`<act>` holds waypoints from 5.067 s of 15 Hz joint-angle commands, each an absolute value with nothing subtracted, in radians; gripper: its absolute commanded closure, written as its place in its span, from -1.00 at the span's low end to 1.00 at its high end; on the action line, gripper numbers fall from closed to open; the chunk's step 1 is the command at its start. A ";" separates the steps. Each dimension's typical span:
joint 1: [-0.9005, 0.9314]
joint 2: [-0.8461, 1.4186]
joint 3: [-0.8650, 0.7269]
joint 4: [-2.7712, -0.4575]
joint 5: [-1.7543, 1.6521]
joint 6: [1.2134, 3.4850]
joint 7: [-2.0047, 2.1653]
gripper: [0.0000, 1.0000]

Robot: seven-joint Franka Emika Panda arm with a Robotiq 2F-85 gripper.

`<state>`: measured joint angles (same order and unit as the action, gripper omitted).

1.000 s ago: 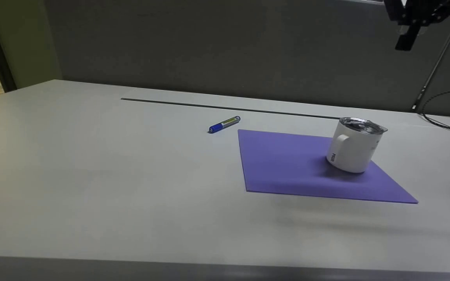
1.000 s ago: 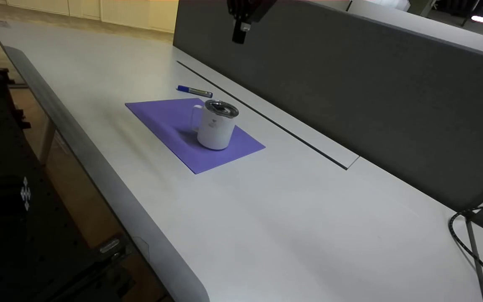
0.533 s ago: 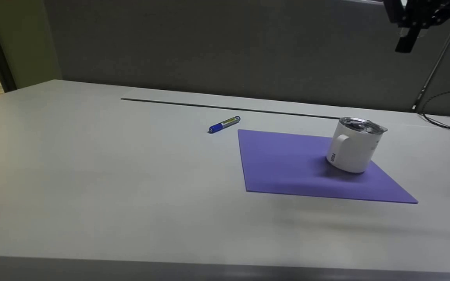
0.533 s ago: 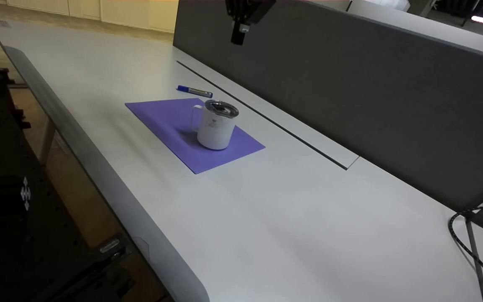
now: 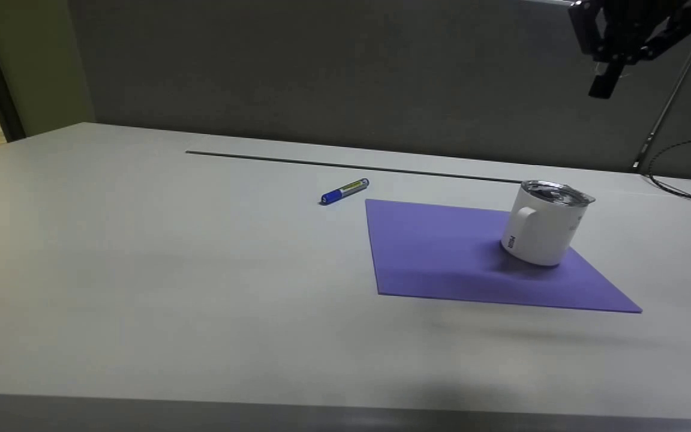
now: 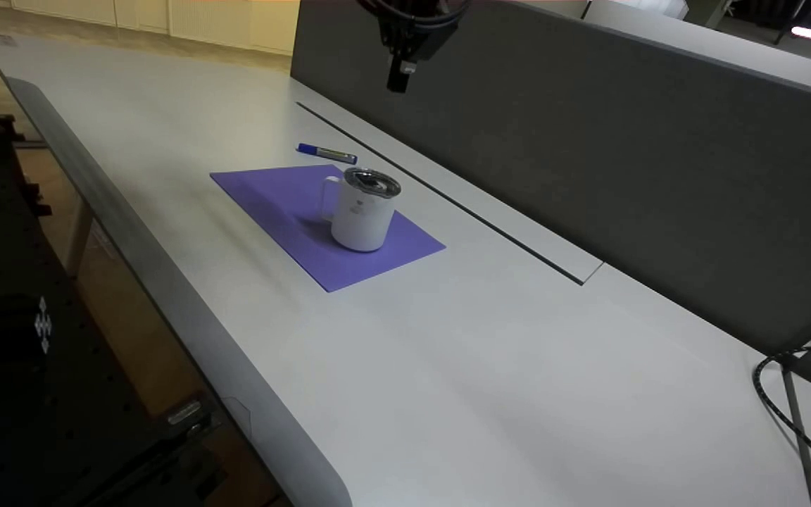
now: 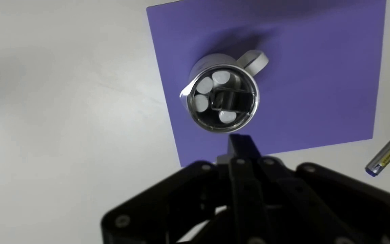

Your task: Open the sliding lid on the travel mug

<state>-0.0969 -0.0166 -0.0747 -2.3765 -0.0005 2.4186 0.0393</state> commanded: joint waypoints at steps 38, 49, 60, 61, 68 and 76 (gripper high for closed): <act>-0.105 0.285 -0.031 -2.381 0.239 2.715 0.014 1.00; -0.105 0.293 -0.043 -2.391 0.219 2.722 0.019 1.00; -0.105 0.273 -0.078 -2.388 0.149 2.674 0.031 1.00; -0.109 0.272 -0.071 -2.382 0.165 2.677 0.025 1.00; -0.125 0.265 -0.037 -2.351 0.243 2.634 -0.009 1.00; -0.108 0.220 -0.084 -2.208 0.115 2.257 0.024 0.46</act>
